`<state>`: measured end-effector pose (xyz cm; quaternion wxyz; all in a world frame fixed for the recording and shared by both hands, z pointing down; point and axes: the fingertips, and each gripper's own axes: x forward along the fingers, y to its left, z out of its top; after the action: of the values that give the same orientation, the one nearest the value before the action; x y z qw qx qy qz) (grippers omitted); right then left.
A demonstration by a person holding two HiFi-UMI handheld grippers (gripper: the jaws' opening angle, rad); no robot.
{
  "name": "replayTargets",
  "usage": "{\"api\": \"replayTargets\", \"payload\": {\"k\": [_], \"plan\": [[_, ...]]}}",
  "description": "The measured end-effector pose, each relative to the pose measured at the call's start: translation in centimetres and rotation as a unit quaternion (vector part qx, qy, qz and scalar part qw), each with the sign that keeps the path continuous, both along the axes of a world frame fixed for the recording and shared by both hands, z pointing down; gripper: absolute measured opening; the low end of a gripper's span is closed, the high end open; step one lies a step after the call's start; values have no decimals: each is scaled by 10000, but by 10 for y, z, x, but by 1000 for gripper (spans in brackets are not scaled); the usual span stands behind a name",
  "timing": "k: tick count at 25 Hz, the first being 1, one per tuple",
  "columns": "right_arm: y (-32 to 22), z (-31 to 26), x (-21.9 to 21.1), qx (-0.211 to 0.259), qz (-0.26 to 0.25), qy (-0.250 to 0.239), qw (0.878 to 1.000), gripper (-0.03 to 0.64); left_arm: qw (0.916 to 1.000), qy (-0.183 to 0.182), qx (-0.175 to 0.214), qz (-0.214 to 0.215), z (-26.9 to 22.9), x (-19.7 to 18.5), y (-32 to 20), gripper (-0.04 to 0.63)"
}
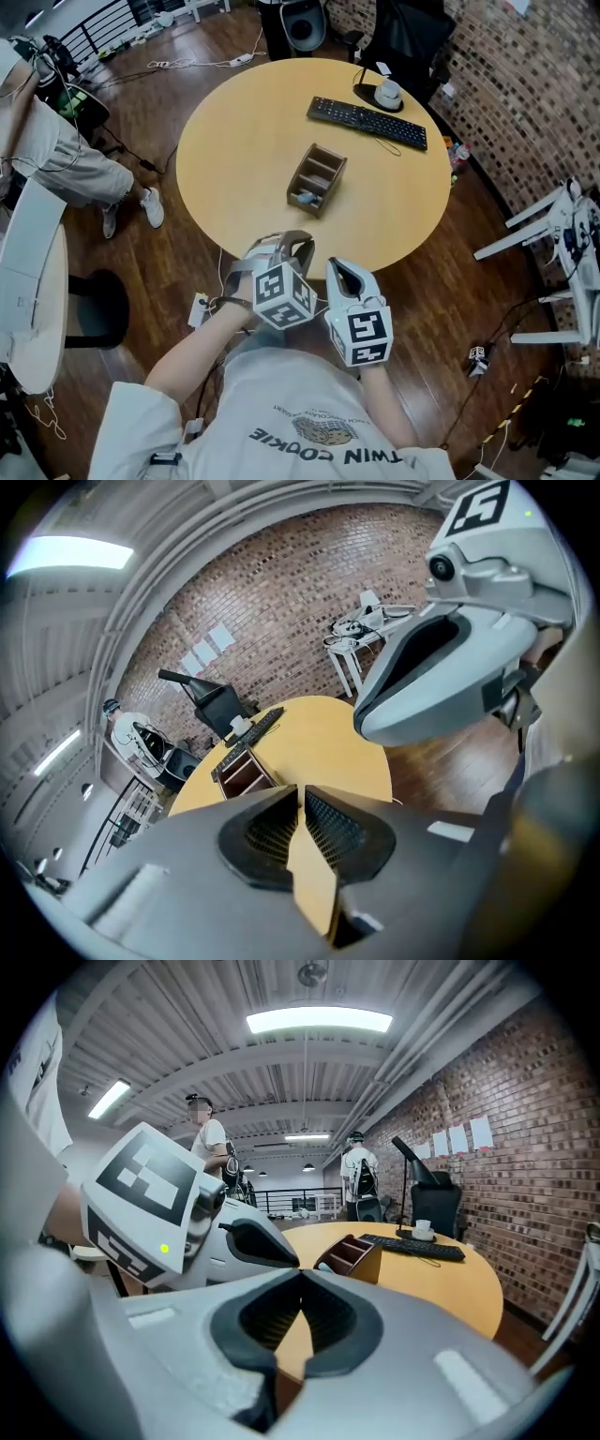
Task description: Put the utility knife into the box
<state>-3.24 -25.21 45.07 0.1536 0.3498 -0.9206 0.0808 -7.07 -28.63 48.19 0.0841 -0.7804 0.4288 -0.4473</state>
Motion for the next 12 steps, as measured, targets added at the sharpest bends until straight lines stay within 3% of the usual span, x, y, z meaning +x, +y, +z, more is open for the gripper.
{"api": "replayTargets", "payload": {"k": [6,12], "plan": [[31,-7,19,31,-221,-184,9996,-5,9970,602,94,-473,-15,20,41,18],[62,-15,35,60,-425,-356,9984,-3,9930,820,211,-818,-27,38,85,12]]}}
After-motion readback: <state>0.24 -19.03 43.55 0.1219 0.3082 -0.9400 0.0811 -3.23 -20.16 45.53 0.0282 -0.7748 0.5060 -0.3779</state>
